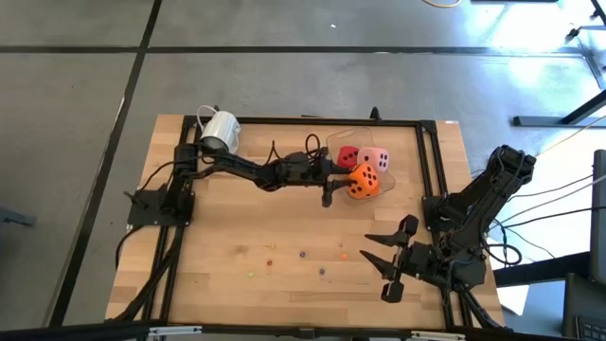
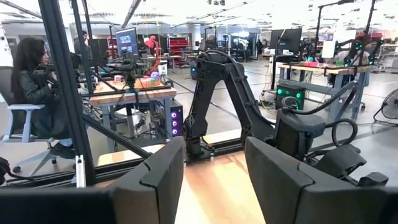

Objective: Pick & Place Dice
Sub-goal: Put the large orange die in the bin

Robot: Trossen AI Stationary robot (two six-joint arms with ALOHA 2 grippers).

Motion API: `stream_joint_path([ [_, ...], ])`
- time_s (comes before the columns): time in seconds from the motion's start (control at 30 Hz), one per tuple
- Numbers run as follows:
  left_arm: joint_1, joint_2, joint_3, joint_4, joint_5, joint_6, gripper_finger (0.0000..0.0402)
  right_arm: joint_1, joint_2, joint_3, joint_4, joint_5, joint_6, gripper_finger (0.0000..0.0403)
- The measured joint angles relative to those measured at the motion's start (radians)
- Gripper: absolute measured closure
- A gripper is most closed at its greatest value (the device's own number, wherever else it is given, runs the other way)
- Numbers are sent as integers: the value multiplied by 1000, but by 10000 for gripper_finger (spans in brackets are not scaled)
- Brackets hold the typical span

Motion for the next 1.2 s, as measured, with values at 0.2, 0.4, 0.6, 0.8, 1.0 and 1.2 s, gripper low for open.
stream_joint_path([
  [0.2, 0, 0, 0, -1, 0, 0, 245, 0, 0, 0, 0, 0, 2, 230],
  [0.4, 1, 0, 0, -2, 0, 0, 237, 0, 0, 0, 0, 0, 2, 230],
  [0.6, 1, -5, 0, -46, -1, 61, 238, 0, 0, 0, 0, 1, 2, 230],
  [0.8, 3, -2, -1, -81, -1, 137, 263, 0, 0, 0, 0, 3, 1, 230],
  [1.0, 14, -1, -2, -79, 2, 182, 277, 0, 0, 0, 0, 3, 2, 230],
  [1.2, 29, -1, -2, -77, 0, 182, 256, 0, 0, 0, 0, 3, 3, 230],
])
